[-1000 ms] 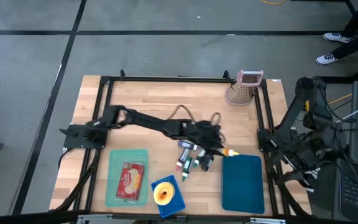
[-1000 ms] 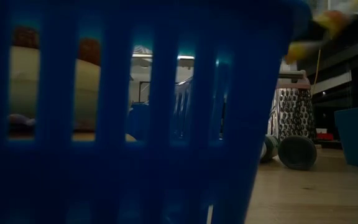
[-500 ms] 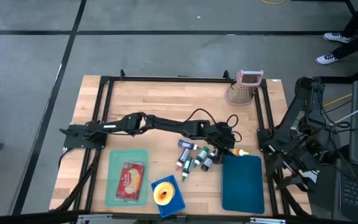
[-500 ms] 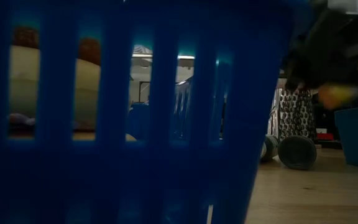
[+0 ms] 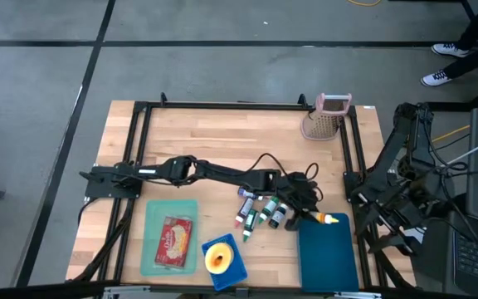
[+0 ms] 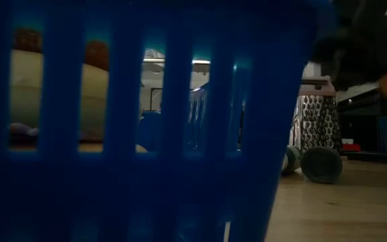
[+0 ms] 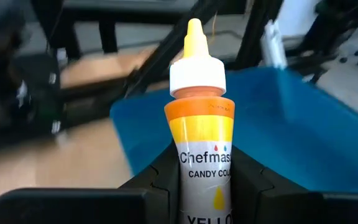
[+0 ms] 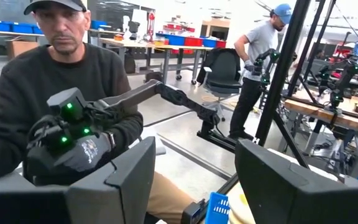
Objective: Pick & Place Food Item
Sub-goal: Put the yellow food coloring bottle into the dark blue bin
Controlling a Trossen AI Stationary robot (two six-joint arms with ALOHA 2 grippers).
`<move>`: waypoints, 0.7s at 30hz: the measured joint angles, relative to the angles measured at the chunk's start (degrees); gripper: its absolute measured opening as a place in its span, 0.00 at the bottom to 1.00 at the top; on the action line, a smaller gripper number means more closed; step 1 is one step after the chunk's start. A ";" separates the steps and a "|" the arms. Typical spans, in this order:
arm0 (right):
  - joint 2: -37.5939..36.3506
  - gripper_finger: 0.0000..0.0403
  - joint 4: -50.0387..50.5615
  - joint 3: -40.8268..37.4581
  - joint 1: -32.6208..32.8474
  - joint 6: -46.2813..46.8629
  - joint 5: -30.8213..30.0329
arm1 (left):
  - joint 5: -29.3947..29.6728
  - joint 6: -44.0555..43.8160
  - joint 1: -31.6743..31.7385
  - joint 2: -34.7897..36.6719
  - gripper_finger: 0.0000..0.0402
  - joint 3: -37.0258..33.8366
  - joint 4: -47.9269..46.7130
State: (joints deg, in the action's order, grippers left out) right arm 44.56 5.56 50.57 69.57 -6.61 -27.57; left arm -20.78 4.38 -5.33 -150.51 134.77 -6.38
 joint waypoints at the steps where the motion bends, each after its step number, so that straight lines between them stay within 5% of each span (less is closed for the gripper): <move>1: 0.00 0.54 0.00 0.00 0.01 0.00 0.00 | -0.86 -0.07 -0.07 0.18 0.20 0.29 0.41; 6: 0.00 0.54 0.00 0.00 -0.01 0.23 0.18 | -4.85 -2.92 -1.34 0.23 0.20 0.25 1.51; 21: 0.56 0.54 -0.47 0.02 -0.01 0.37 0.17 | -1.23 0.58 -2.14 -0.14 0.20 -2.18 2.62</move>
State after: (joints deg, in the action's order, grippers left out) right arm 45.11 5.09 50.59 69.56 -6.24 -27.40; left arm -22.01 4.96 -7.47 -150.64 132.60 -3.76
